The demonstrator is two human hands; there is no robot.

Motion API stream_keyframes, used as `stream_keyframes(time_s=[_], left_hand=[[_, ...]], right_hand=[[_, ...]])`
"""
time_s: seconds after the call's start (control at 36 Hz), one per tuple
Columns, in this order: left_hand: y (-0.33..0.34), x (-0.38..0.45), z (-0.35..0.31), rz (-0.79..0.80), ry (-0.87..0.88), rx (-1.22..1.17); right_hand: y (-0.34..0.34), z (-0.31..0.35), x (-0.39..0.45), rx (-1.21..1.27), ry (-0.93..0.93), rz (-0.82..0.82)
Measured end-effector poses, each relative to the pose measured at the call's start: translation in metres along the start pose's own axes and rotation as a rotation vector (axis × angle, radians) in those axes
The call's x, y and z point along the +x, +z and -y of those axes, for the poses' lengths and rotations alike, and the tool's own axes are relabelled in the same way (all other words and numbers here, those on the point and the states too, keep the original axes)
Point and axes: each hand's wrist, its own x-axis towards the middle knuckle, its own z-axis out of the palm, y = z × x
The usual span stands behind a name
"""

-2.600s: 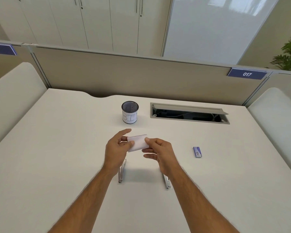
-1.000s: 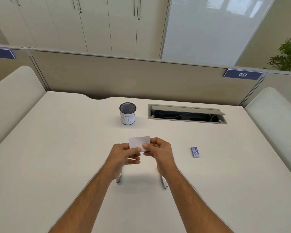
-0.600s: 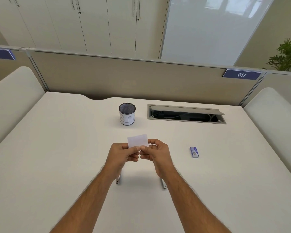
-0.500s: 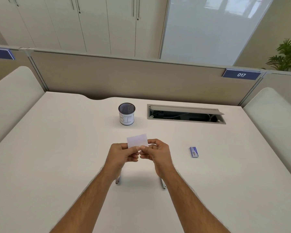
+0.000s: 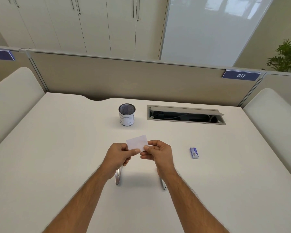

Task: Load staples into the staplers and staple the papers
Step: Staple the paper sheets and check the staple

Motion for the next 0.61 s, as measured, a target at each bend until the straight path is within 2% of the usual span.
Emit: stream_keyframes(time_s=[0.17, 0.33, 0.61], left_hand=[[-0.003, -0.001, 0.003, -0.017, 0.005, 0.060], [-0.012, 0.001, 0.008, -0.062, 0.047, -0.085], [-0.008, 0.002, 0.007, 0.047, 0.064, 0.057]], right_hand=[[-0.002, 0.000, 0.003, -0.041, 0.001, -0.009], [-0.010, 0.004, 0.007, -0.141, -0.017, 0.001], [-0.011, 0.004, 0.008, -0.280, -0.067, 0.078]])
